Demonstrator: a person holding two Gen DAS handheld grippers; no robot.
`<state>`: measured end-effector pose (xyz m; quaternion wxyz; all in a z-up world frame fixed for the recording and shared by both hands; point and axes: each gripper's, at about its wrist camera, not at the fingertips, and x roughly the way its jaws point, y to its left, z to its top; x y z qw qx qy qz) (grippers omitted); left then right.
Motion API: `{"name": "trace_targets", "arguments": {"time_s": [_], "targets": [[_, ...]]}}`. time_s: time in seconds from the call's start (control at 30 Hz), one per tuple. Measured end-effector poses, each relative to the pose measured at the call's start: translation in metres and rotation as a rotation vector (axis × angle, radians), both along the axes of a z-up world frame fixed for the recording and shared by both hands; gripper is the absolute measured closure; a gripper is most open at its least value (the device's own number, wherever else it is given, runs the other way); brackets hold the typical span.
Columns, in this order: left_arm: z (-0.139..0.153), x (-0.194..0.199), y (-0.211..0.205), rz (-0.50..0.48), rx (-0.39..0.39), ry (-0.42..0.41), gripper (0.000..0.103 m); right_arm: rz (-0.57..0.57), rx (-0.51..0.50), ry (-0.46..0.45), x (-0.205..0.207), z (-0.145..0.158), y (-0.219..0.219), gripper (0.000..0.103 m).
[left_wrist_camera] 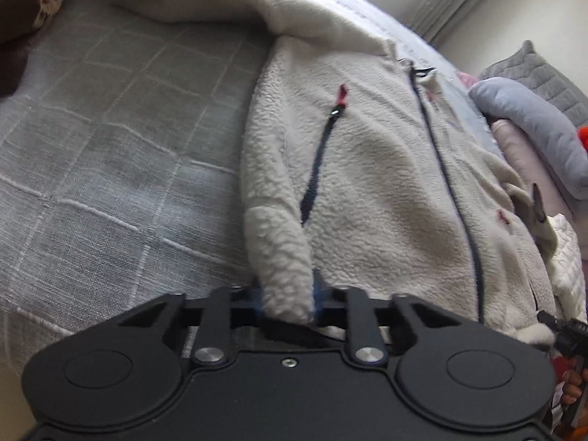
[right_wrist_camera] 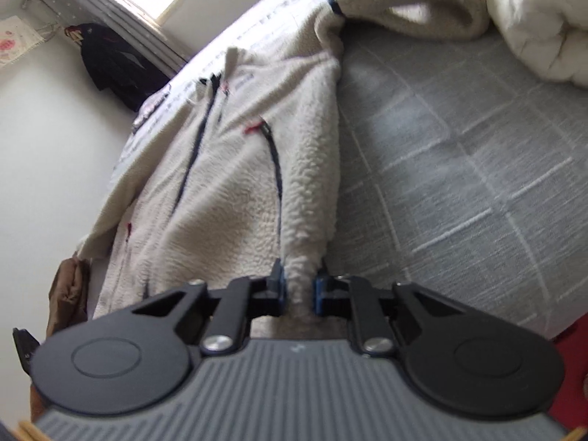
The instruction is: Fold large clothes
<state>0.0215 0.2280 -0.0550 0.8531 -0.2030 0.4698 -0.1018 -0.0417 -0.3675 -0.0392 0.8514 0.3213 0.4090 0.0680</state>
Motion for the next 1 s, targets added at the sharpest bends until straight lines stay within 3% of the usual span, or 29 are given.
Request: {"name": "trace_targets", "arguments": {"time_s": [0.13, 0.3, 0.4, 0.43, 0.47, 0.53, 0.63, 0.83, 1.0], "targets": [[0.009, -0.022, -0.001, -0.02, 0.008, -0.035, 0.089, -0.011, -0.084, -0.04, -0.019, 0.024, -0.003, 0.092], [-0.011, -0.013, -0.011, -0.09, 0.123, 0.015, 0.087, 0.01, -0.17, 0.069, -0.005, 0.001, -0.001, 0.092], [0.001, -0.01, -0.019, -0.133, 0.218, -0.017, 0.074, 0.027, -0.208, 0.122, 0.004, -0.02, 0.007, 0.089], [0.006, -0.011, -0.021, -0.129, 0.255, -0.032, 0.061, 0.036, -0.225, 0.118, 0.004, -0.018, 0.008, 0.087], [0.011, -0.01, -0.024, -0.123, 0.293, -0.045, 0.044, 0.037, -0.246, 0.116, 0.004, -0.014, 0.01, 0.074], [0.023, -0.014, -0.024, -0.106, 0.322, -0.097, 0.028, 0.015, -0.334, 0.09, 0.001, -0.001, 0.013, 0.056], [0.042, -0.012, -0.026, -0.069, 0.334, -0.182, 0.012, -0.01, -0.449, 0.018, 0.006, 0.025, 0.021, 0.043], [0.057, 0.026, -0.068, -0.024, 0.378, -0.316, 0.001, 0.012, -0.531, -0.134, 0.047, 0.044, 0.055, 0.01], [0.044, 0.064, -0.102, -0.012, 0.416, -0.33, 0.0, 0.009, -0.572, -0.201, 0.1, 0.031, 0.09, 0.007]]}}
